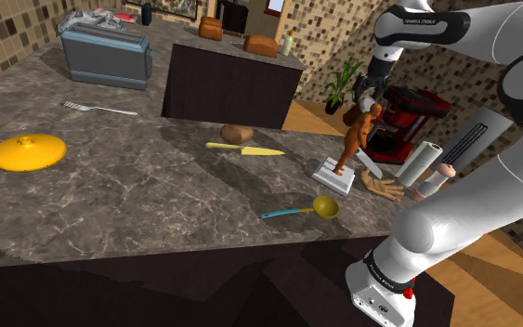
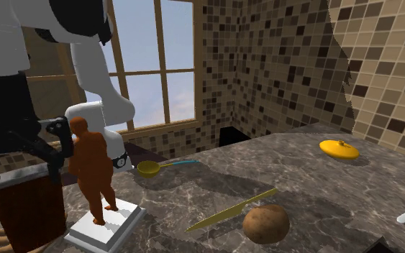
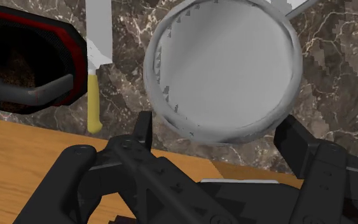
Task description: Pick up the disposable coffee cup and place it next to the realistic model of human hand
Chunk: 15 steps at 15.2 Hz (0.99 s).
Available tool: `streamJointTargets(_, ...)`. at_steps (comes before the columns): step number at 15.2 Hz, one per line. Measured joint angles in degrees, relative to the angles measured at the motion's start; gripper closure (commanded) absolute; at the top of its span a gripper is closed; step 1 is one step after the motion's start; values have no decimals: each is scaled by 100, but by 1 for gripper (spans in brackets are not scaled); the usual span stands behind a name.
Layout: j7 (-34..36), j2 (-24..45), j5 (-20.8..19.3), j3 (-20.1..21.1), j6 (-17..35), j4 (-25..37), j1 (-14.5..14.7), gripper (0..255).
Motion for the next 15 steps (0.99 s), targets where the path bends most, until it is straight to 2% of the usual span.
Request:
streamJointTargets(4, -340, 271, 28, -202, 189, 122, -149, 255)
streamJointTargets(15, -281, 335, 3, -235, 1033, -661, -173, 255)
